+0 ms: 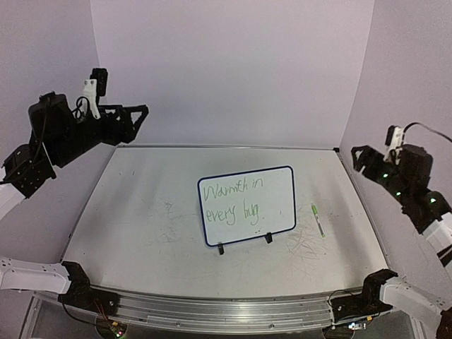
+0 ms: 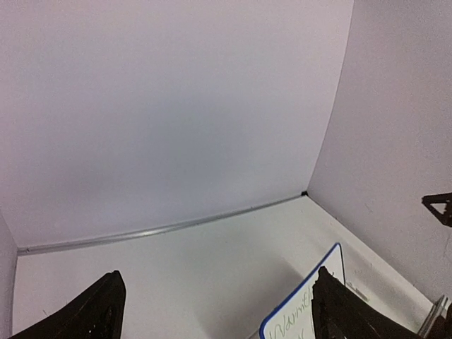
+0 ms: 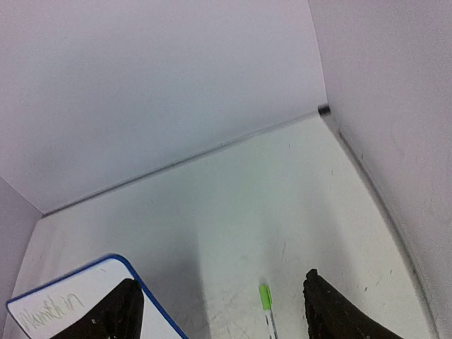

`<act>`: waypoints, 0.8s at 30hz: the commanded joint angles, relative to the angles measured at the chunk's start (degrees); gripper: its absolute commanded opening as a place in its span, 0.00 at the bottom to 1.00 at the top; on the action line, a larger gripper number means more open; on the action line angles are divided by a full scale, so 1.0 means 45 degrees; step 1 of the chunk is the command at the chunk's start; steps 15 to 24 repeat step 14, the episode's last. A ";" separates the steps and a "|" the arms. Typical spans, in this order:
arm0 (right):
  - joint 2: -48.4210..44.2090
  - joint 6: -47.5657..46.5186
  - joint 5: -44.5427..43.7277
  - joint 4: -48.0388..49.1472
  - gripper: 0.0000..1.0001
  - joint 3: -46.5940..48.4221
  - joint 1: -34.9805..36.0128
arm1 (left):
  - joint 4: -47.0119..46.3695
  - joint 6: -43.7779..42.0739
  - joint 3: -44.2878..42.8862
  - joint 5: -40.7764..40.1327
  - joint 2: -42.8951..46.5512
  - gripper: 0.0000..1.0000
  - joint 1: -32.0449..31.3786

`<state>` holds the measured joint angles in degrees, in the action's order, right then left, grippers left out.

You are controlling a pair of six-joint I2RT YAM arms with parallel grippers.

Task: Write a sentence on the whiteboard
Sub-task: Reset both arms

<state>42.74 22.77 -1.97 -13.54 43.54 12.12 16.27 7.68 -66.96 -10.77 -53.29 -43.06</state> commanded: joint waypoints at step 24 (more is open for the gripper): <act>-0.2563 -0.2780 -0.0946 -0.2544 0.98 0.6235 -0.0058 | -0.0302 -0.1687 -0.3364 -0.1713 0.0715 0.99 0.0038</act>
